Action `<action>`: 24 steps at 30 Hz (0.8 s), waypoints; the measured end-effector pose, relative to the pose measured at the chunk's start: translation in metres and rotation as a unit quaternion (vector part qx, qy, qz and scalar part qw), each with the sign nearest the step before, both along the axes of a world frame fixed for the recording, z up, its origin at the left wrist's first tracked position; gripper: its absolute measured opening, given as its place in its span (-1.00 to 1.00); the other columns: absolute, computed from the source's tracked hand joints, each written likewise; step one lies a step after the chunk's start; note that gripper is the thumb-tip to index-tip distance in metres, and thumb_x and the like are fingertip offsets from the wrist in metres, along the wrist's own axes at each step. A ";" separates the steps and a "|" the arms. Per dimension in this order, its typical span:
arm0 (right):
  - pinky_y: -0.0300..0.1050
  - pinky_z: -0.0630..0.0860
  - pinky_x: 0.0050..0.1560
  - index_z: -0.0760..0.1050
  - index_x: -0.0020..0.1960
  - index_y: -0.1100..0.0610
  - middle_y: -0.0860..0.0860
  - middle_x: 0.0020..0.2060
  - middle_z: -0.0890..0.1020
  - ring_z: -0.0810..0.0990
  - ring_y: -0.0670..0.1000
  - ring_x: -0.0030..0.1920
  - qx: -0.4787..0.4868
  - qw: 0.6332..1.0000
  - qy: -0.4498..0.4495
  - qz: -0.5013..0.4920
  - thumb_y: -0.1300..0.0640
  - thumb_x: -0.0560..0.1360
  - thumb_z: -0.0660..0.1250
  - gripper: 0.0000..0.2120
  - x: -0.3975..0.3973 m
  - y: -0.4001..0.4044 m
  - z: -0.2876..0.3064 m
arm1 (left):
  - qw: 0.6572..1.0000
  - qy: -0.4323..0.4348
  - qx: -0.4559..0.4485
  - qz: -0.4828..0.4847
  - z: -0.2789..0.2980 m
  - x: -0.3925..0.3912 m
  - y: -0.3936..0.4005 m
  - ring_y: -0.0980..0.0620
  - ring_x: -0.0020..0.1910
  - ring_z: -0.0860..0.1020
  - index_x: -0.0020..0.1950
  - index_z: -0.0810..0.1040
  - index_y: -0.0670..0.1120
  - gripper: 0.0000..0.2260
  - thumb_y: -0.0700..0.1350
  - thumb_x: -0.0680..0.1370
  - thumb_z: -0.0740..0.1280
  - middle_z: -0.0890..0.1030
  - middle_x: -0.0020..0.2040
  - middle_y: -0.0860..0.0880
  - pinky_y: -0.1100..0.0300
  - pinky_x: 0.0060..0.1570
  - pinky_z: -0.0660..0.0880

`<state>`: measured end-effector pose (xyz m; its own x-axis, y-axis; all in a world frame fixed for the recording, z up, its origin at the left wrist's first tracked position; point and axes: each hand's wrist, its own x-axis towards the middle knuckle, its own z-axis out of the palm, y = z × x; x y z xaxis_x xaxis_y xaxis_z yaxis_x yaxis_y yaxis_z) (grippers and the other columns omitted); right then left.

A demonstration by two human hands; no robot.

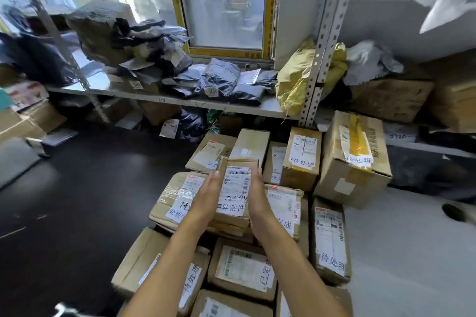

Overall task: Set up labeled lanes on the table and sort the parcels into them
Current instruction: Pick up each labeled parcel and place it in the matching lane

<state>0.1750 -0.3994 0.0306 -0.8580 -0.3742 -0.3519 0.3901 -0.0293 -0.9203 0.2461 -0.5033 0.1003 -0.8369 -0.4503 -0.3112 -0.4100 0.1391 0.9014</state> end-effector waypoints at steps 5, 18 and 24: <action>-0.12 0.69 0.00 0.50 0.40 -0.10 -0.11 0.10 0.74 0.73 -0.11 0.09 -0.051 0.999 0.012 -0.014 -0.42 0.64 -0.03 -0.40 0.052 0.038 0.093 | 0.998 0.023 0.056 0.009 0.014 0.023 0.001 -0.03 0.20 0.63 0.19 0.64 0.21 -0.38 0.51 0.45 0.01 0.71 0.12 0.05 -0.17 0.32 0.47; -0.13 0.64 0.18 0.54 0.39 -0.04 -0.07 0.17 0.72 0.69 -0.09 0.19 -0.087 0.990 0.083 -0.080 -0.24 0.72 -0.18 -0.39 0.192 0.161 0.133 | 0.986 0.092 0.092 -0.103 0.075 0.131 0.115 0.05 -0.02 0.69 0.01 0.65 0.15 -0.58 0.21 0.71 0.01 0.74 -0.15 0.16 0.05 -0.02 0.57; -0.33 0.62 -0.11 0.54 0.31 0.02 -0.18 -0.03 0.76 0.71 -0.23 0.00 -0.084 0.980 0.088 -0.160 -0.12 0.76 -0.23 -0.42 0.246 0.248 0.135 | 0.975 0.075 0.123 -0.170 0.079 0.166 0.195 0.20 -0.27 0.69 0.01 0.56 0.14 -0.63 0.15 0.72 -0.02 0.70 -0.20 0.10 0.21 -0.29 0.51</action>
<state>0.4206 -0.1514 0.1656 -0.9826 -0.1168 -0.1444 0.1722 -0.2810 -0.9441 0.4122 -0.3079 0.1794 -0.9692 -0.0667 -0.2371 -0.2387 0.0168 0.9709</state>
